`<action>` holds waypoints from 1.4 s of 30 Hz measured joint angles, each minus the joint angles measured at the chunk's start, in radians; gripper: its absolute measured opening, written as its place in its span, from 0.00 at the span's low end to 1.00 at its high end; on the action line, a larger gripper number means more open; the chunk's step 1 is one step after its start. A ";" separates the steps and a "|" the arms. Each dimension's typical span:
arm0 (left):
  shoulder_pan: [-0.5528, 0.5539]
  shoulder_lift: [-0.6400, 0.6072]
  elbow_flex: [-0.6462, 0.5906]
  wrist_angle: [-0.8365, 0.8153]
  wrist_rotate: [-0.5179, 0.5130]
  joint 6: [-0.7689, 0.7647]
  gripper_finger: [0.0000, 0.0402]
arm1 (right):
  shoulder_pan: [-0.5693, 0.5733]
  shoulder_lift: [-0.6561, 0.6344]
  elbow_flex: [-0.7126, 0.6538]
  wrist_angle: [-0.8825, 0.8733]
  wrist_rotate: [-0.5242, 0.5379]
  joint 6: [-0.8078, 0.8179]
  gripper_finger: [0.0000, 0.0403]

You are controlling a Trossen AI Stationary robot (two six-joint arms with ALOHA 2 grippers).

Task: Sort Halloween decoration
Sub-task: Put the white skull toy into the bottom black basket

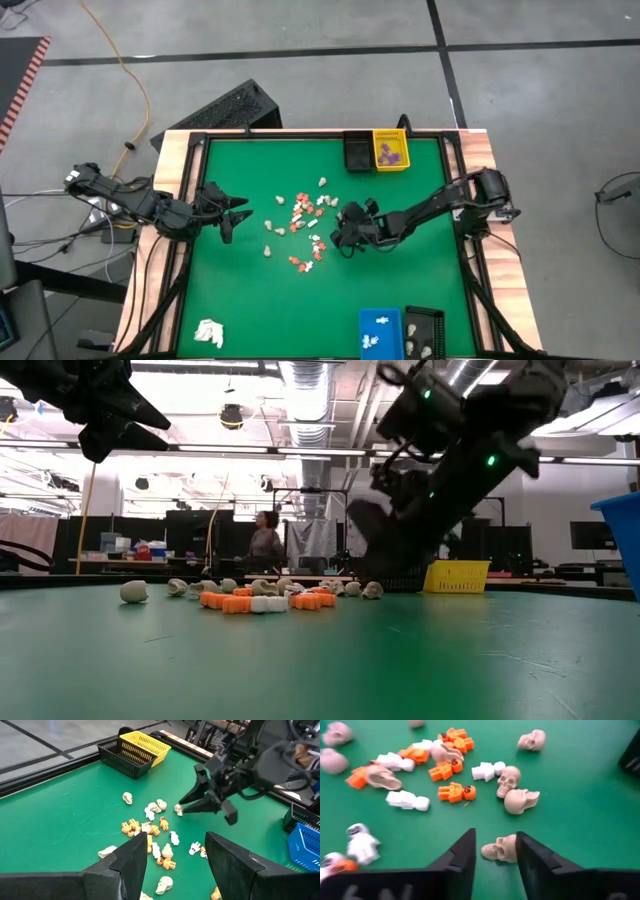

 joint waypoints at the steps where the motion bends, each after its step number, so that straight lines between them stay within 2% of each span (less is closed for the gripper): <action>1: 0.000 0.000 0.000 0.000 0.000 -0.002 0.47 | 0.000 0.016 0.000 0.022 0.020 0.000 0.40; 4: 0.000 0.000 0.000 0.000 0.002 -0.010 0.47 | 0.005 0.056 0.002 0.034 0.113 0.029 0.47; 6: 0.000 0.000 0.000 -0.001 0.012 -0.014 0.47 | 0.017 0.081 0.000 0.029 0.207 0.035 0.49; 8: 0.000 0.000 0.000 -0.002 0.018 -0.014 0.47 | 0.023 0.097 0.000 0.037 0.257 0.038 0.49; 13: 0.000 0.001 0.000 -0.005 0.009 -0.008 0.47 | 0.025 0.157 0.002 0.041 0.237 0.097 0.46; 17: 0.000 0.000 0.000 -0.005 -0.003 -0.006 0.47 | 0.027 0.196 0.005 0.029 0.244 0.202 0.38; 21: 0.000 0.000 0.000 -0.005 -0.002 -0.007 0.47 | 0.038 0.208 0.005 0.011 0.237 0.255 0.27; 29: 0.000 0.000 0.000 -0.008 -0.002 -0.013 0.47 | 0.041 0.175 0.004 -0.018 0.222 0.263 0.02; 35: 0.000 0.000 0.000 -0.026 -0.001 -0.020 0.47 | 0.067 0.095 0.002 -0.058 0.202 0.234 0.01; 39: 0.000 0.002 0.000 -0.034 0.000 -0.031 0.47 | 0.088 0.019 0.004 -0.049 0.249 0.135 0.01; 42: 0.000 0.002 0.000 -0.035 0.000 -0.028 0.47 | 0.078 -0.017 0.004 -0.053 0.280 0.079 0.06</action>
